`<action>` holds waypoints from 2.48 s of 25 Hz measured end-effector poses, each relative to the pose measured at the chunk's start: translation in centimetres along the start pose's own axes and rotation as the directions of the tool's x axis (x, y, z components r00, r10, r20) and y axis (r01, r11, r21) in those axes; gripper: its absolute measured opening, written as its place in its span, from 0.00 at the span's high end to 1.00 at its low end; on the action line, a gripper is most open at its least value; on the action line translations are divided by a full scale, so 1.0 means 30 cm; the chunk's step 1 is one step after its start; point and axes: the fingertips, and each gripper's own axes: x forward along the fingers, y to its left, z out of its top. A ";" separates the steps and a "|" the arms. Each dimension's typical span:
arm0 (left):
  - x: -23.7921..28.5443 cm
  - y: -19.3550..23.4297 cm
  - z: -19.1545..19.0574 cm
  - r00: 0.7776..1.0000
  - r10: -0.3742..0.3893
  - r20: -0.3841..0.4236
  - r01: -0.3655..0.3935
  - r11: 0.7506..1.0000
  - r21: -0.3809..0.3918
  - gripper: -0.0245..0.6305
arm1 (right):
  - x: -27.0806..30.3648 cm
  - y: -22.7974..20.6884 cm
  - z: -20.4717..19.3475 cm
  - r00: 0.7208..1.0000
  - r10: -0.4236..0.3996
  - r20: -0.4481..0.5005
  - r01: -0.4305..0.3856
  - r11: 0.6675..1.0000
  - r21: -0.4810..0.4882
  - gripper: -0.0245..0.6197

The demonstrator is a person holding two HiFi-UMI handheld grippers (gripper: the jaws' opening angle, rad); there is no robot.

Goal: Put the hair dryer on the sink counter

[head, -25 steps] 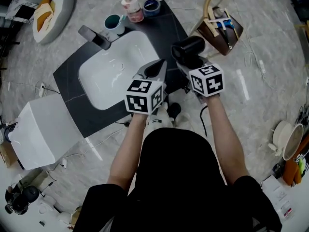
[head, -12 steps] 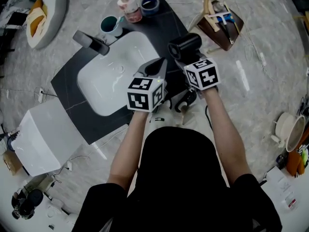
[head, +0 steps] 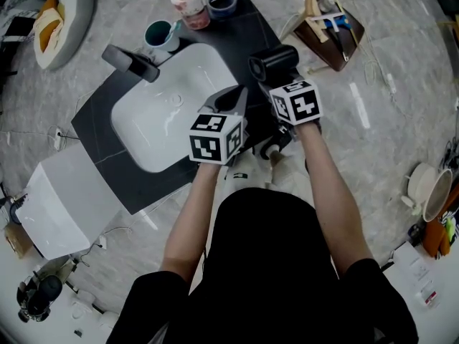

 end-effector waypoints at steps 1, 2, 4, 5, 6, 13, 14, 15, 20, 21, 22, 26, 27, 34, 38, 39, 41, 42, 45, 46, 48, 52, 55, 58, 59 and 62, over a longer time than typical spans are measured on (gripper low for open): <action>0.003 0.003 -0.003 1.000 0.001 -0.001 -0.001 1.000 -0.002 0.96 | 0.005 -0.003 -0.001 1.000 -0.001 -0.005 0.001 1.000 0.002 0.69; 0.006 0.005 -0.004 1.000 0.001 -0.002 -0.001 1.000 -0.005 0.96 | 0.010 -0.006 -0.002 1.000 -0.001 -0.008 0.001 1.000 0.004 0.69; 0.012 0.007 -0.006 1.000 0.001 -0.002 -0.001 1.000 -0.009 0.96 | 0.020 -0.009 -0.001 1.000 0.004 -0.010 -0.004 1.000 0.006 0.69; 0.014 0.008 -0.007 1.000 0.001 -0.004 -0.001 1.000 -0.009 0.96 | 0.026 -0.009 0.000 1.000 0.008 -0.009 -0.008 1.000 0.005 0.69; 0.016 0.008 -0.009 1.000 0.002 -0.006 -0.002 1.000 -0.010 0.96 | 0.031 -0.008 0.002 1.000 0.012 -0.009 -0.012 1.000 0.004 0.68; 0.020 0.012 -0.018 1.000 0.004 -0.013 -0.004 1.000 -0.010 0.96 | 0.062 -0.013 0.002 1.000 0.006 -0.013 -0.005 1.000 0.010 0.68; 0.022 0.013 -0.019 1.000 0.005 -0.013 -0.005 1.000 -0.011 0.96 | 0.066 -0.015 0.000 1.000 0.004 -0.015 -0.004 1.000 0.015 0.68; 0.023 0.014 -0.020 1.000 0.005 -0.013 -0.005 1.000 -0.011 0.96 | 0.071 -0.017 -0.002 1.000 0.002 -0.018 -0.002 1.000 0.019 0.68; 0.034 0.015 -0.026 1.000 0.006 -0.021 -0.007 1.000 -0.012 0.96 | 0.090 -0.029 -0.011 0.999 -0.009 -0.034 0.010 1.000 0.029 0.68; 0.036 0.016 -0.027 1.000 0.007 -0.022 -0.007 1.000 -0.011 0.96 | 0.094 -0.028 -0.011 0.999 -0.011 -0.036 0.011 1.000 0.025 0.68; 0.037 0.016 -0.029 1.000 0.006 -0.025 -0.007 1.000 -0.011 0.96 | 0.097 -0.028 -0.011 0.999 -0.012 -0.038 0.013 1.000 0.022 0.68; 0.045 0.012 -0.033 1.000 0.004 -0.030 -0.004 1.000 -0.010 0.96 | 0.106 -0.033 -0.010 0.999 -0.013 -0.049 0.014 1.000 0.016 0.67; 0.048 0.013 -0.035 1.000 0.004 -0.031 -0.005 1.000 -0.012 0.96 | 0.107 -0.030 -0.008 0.999 -0.013 -0.050 0.014 1.000 0.013 0.67; 0.057 0.020 -0.046 0.999 0.006 -0.037 -0.006 1.000 -0.018 0.96 | 0.117 -0.023 -0.004 0.998 -0.019 -0.062 0.019 1.000 -0.004 0.67; 0.057 0.023 -0.044 0.999 0.010 -0.035 -0.011 1.000 -0.021 0.96 | 0.117 -0.021 -0.012 0.996 -0.014 -0.086 0.014 1.000 -0.001 0.67; 0.056 0.023 -0.046 0.999 0.010 -0.037 -0.011 1.000 -0.021 0.96 | 0.117 -0.020 -0.011 0.996 -0.013 -0.087 0.012 1.000 -0.001 0.67; 0.056 0.022 -0.050 0.999 0.009 -0.041 -0.009 1.000 -0.020 0.96 | 0.120 -0.018 -0.008 0.997 -0.009 -0.083 0.009 1.000 -0.001 0.67; 0.058 0.022 -0.051 0.999 0.008 -0.042 -0.009 1.000 -0.020 0.96 | 0.122 -0.020 -0.008 0.997 -0.008 -0.083 0.008 1.000 -0.001 0.67; 0.062 0.018 -0.050 0.999 0.005 -0.042 -0.006 1.000 -0.019 0.96 | 0.124 -0.021 -0.008 0.996 0.002 -0.088 -0.002 1.000 -0.002 0.67; 0.062 0.015 -0.051 0.999 0.004 -0.043 -0.005 1.000 -0.018 0.96 | 0.123 -0.015 -0.005 0.996 0.012 -0.088 -0.012 1.000 -0.002 0.67; 0.062 0.012 -0.051 0.999 0.002 -0.044 -0.003 1.000 -0.017 0.96 | 0.123 -0.007 0.000 0.996 0.032 -0.084 -0.032 0.999 0.001 0.67; 0.065 0.012 -0.056 0.999 0.001 -0.045 -0.001 1.000 -0.012 0.96 | 0.125 -0.009 -0.005 0.996 0.035 -0.086 -0.035 0.999 0.005 0.67; 0.060 0.012 -0.054 0.999 0.000 -0.044 0.000 1.000 -0.008 0.96 | 0.119 -0.011 -0.001 0.996 0.033 -0.079 -0.033 0.999 0.002 0.67; 0.049 0.007 -0.050 0.999 0.000 -0.042 0.000 1.000 -0.006 0.96 | 0.093 -0.011 0.002 0.997 0.028 -0.070 -0.028 1.000 0.001 0.67; 0.046 0.005 -0.050 0.999 0.001 -0.042 -0.001 1.000 -0.005 0.96 | 0.081 -0.010 0.003 0.998 0.027 -0.065 -0.027 1.000 0.002 0.67; 0.039 -0.002 -0.046 0.999 0.004 -0.038 -0.005 1.000 -0.003 0.96 | 0.041 -0.010 0.006 0.999 0.019 -0.046 -0.019 1.000 0.000 0.67</action>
